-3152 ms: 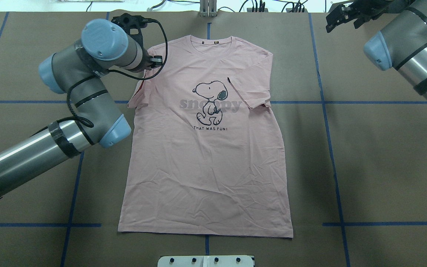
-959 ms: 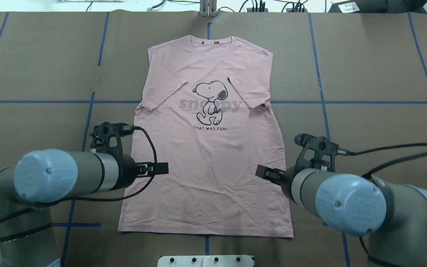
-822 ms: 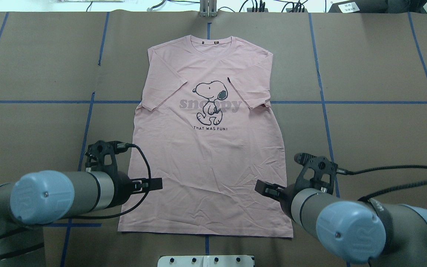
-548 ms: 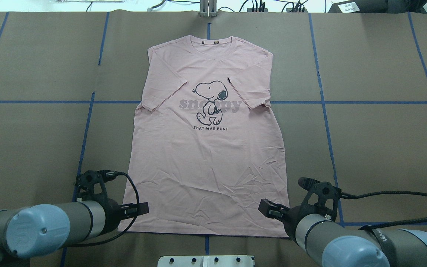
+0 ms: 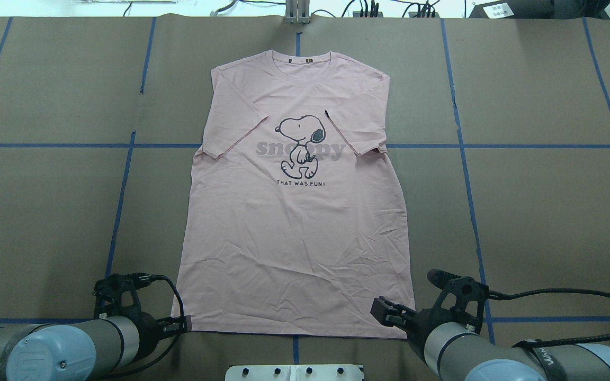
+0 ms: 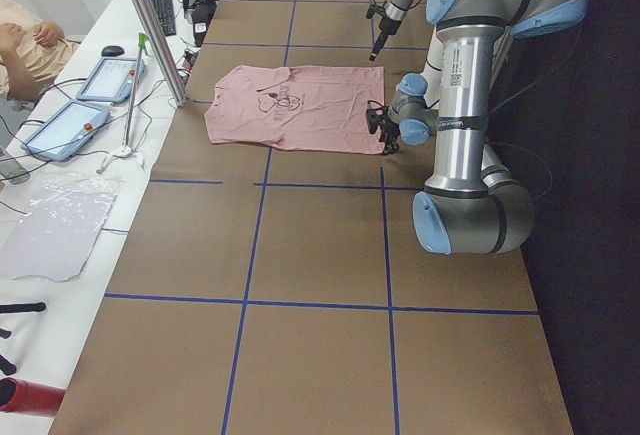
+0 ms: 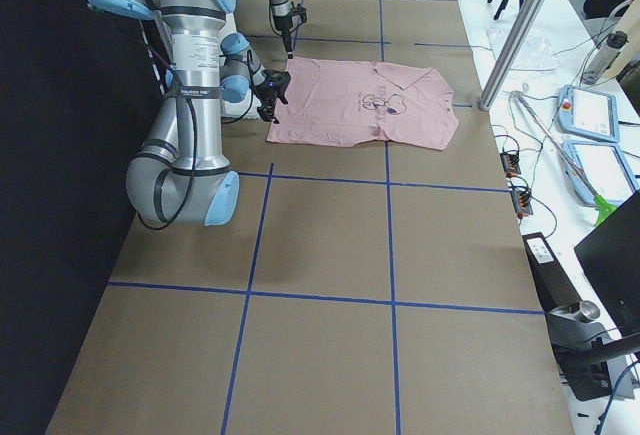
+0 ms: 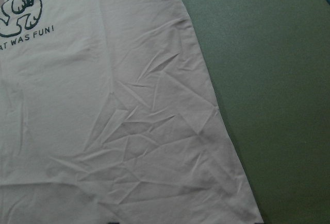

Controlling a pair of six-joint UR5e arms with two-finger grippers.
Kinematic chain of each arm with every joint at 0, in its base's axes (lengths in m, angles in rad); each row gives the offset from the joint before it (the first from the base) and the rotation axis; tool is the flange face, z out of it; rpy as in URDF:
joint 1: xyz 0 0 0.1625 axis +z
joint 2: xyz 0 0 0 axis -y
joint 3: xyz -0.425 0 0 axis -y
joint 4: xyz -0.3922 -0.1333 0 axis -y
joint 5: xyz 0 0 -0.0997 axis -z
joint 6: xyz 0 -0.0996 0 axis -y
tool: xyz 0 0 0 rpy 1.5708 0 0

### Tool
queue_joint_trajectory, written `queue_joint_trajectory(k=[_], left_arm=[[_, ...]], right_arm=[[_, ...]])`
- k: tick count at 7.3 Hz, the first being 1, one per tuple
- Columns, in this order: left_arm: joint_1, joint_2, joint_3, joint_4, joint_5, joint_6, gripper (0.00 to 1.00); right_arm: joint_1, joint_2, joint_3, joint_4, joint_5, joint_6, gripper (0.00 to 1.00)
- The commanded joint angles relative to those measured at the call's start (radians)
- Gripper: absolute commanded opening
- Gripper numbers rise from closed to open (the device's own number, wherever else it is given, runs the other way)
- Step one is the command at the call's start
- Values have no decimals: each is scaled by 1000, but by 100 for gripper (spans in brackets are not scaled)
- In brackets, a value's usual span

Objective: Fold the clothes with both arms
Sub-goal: 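Grasp the shirt hem corners nearest the robot with both grippers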

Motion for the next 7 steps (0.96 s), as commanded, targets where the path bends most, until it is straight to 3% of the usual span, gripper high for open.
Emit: queue_joint_trajectory(k=[1,2,6,7], left_arm=[[2,4,3,2,1,-1,43],[2,4,3,2,-1,-1,38],[10,-1,15,4,-2,0,37],[11,-1,15,4,-4,0,25]], right_arm=[[-1,0,0,0,-1,0,90],[-1,0,0,0,-1,0,90],[1,0,0,0,-4,0,90],[1,-2,0,0,-7,0,90]])
